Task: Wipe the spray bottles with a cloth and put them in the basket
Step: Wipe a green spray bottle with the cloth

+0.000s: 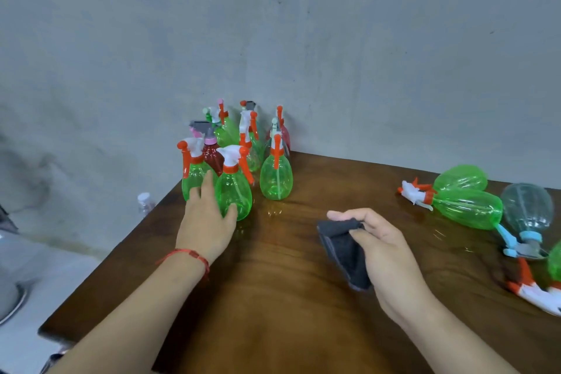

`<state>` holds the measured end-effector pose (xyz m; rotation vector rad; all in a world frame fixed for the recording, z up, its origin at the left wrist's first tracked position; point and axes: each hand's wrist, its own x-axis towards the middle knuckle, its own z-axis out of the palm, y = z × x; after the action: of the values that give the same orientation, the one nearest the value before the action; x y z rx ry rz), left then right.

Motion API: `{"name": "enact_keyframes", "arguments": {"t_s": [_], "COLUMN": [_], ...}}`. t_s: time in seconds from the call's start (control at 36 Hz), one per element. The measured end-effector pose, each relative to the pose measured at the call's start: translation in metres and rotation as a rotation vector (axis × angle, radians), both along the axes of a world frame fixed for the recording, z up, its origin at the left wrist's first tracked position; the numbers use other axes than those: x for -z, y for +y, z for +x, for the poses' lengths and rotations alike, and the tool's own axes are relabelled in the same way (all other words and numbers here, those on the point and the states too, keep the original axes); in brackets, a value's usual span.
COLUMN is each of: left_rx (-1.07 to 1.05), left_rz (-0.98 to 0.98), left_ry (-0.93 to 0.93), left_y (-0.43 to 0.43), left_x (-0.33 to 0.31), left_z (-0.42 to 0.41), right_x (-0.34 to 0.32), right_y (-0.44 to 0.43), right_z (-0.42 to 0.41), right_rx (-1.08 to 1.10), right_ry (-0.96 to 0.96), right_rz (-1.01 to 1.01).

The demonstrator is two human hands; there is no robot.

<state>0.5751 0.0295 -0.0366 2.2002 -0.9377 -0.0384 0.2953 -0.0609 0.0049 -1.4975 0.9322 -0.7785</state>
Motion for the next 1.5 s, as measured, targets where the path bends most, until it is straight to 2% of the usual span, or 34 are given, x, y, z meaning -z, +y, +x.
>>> {"name": "enact_keyframes", "arguments": {"t_s": [0.17,0.28,0.5,0.75,0.86,1.03,1.14,1.31,1.39,1.5], "left_rx": [0.014,0.045,0.124,0.317,0.42,0.577,0.662,0.71,0.668,0.51], "left_rz": [-0.024,0.058,0.278,0.299,0.262,0.209,0.293,0.292,0.298,0.415], "left_ry": [0.011,-0.045,-0.014,-0.081,-0.138,-0.072,-0.137,-0.211,-0.218,-0.188], "left_y": [0.018,0.018,-0.001,-0.008,-0.024,-0.067,-0.112,-0.199,-0.244,-0.292], "left_x": [0.004,-0.001,-0.008,-0.023,-0.035,-0.049,-0.054,-0.06,-0.057,-0.039], "left_z": [-0.032,-0.054,-0.056,-0.124,-0.163,-0.221,-0.251,-0.294,-0.317,-0.345], "right_x": [-0.013,-0.022,-0.02,-0.015,-0.014,-0.016,-0.012,0.003,0.007,0.011], "right_y": [0.006,0.01,0.023,0.024,0.02,0.01,-0.003,-0.026,-0.034,-0.045], "right_z": [-0.027,-0.053,-0.11,-0.143,-0.155,-0.183,-0.204,-0.229,-0.236,-0.243], "right_rx": [0.074,0.095,0.15,0.225,0.199,0.257,0.328,0.414,0.443,0.484], "right_ry": [0.037,0.004,-0.048,-0.205,-0.217,-0.179,-0.188,-0.166,-0.187,-0.212], "right_rz": [-0.027,0.01,0.131,0.336,0.333,0.225,0.143,0.115,0.099,0.092]}}
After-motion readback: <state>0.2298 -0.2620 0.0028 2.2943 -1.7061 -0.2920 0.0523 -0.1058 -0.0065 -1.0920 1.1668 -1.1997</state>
